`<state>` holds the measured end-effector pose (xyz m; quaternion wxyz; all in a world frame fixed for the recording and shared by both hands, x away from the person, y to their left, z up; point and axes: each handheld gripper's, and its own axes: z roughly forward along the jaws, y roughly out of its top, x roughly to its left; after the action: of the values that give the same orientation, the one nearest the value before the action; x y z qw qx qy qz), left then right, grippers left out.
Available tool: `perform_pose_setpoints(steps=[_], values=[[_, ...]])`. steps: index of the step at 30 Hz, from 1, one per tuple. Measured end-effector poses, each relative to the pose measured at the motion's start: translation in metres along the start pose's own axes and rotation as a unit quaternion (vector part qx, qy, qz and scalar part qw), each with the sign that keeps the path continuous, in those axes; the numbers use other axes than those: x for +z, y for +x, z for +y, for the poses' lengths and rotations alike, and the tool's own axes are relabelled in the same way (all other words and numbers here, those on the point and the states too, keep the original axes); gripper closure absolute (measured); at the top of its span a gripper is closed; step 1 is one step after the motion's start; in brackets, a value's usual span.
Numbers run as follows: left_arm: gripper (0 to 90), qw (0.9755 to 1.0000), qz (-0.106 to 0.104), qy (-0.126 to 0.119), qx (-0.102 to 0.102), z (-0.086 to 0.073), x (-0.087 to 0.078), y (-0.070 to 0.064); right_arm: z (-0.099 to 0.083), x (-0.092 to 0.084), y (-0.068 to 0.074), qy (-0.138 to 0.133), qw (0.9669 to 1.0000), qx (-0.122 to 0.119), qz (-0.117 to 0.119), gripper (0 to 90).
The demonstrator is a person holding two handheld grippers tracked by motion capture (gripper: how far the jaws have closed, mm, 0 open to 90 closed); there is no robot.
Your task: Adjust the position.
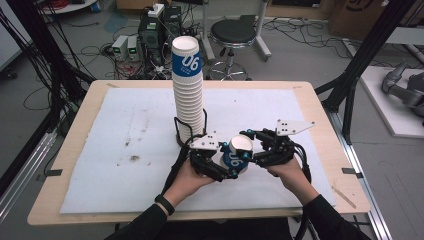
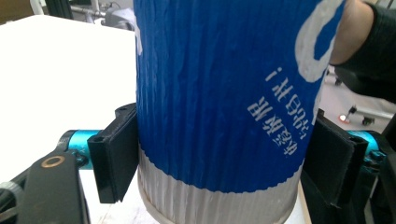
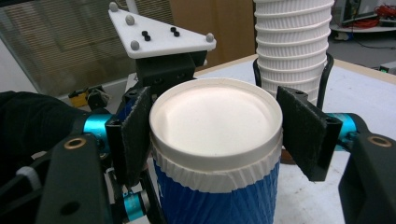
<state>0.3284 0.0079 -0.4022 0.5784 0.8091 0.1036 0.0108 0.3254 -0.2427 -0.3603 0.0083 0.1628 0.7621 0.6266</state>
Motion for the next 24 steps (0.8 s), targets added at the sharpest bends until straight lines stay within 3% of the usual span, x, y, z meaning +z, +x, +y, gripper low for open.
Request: perform_pose_setpoints(steps=[4,10,12,15,20,24], values=[[21.5,0.9999,-0.002,0.015,0.005,0.004,-0.004,0.001,0.000,-0.002,-0.003,0.005,0.9999,0.013,0.004,21.4],[22.0,0.9982,0.007,0.057,0.015,0.013,-0.009,0.002,0.005,-0.008,-0.006,0.016,0.9996,0.019,0.012,19.3],[22.2,0.9965,0.009,0.080,0.025,0.015,-0.010,0.002,0.007,-0.010,-0.007,0.030,0.9994,0.015,0.011,19.3],[22.5,0.9920,0.019,0.120,0.034,0.017,-0.008,0.001,0.010,-0.010,-0.005,0.058,0.9983,0.004,0.003,19.3],[22.5,0.9880,0.028,0.145,0.045,0.018,-0.004,-0.002,0.010,-0.003,-0.001,0.098,0.9951,-0.016,-0.001,19.4],[22.5,0.9876,0.029,0.146,0.049,0.018,-0.003,-0.003,0.006,0.001,-0.001,0.116,0.9930,-0.014,-0.013,19.4]])
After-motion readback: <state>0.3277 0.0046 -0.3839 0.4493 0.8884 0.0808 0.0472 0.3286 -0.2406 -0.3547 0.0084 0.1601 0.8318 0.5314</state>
